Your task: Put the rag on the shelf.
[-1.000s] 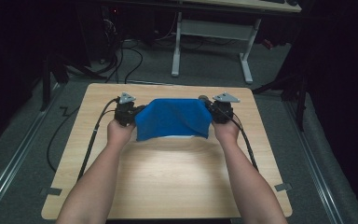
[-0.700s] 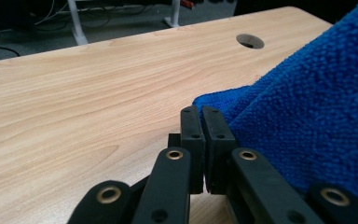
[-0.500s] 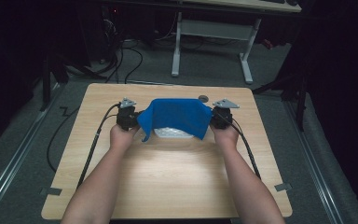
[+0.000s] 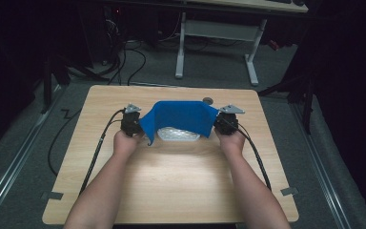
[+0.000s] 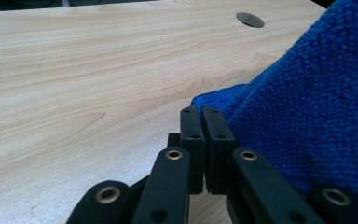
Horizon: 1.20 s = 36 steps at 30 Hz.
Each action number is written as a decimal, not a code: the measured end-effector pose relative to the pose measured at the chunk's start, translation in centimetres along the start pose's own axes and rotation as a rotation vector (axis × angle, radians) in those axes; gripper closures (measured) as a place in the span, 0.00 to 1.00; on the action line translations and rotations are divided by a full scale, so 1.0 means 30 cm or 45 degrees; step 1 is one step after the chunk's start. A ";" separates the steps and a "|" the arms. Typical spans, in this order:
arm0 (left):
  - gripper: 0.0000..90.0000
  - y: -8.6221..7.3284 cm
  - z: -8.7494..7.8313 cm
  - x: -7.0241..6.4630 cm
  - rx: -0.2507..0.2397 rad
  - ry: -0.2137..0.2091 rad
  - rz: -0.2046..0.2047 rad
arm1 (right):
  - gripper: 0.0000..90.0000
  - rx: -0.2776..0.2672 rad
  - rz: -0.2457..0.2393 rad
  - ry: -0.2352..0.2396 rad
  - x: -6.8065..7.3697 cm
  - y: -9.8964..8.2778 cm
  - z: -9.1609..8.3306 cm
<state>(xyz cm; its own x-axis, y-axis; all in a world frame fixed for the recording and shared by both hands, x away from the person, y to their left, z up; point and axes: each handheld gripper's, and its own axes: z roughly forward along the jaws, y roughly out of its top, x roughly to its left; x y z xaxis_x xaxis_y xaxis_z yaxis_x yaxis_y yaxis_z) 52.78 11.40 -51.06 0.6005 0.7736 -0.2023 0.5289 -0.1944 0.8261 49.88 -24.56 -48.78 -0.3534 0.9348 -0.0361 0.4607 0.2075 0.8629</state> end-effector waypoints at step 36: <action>0.62 0.027 -0.174 0.040 -0.107 0.172 0.001 | 0.70 -0.091 0.042 -0.001 -0.062 0.071 -0.106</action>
<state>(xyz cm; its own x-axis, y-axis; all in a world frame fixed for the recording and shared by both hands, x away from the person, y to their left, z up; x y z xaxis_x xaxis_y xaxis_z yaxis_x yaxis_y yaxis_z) 50.81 15.32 -47.89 0.5120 0.8485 -0.1338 0.4731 -0.1485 0.8684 48.93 -26.76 -45.27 -0.3384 0.9410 -0.0075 0.4126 0.1555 0.8975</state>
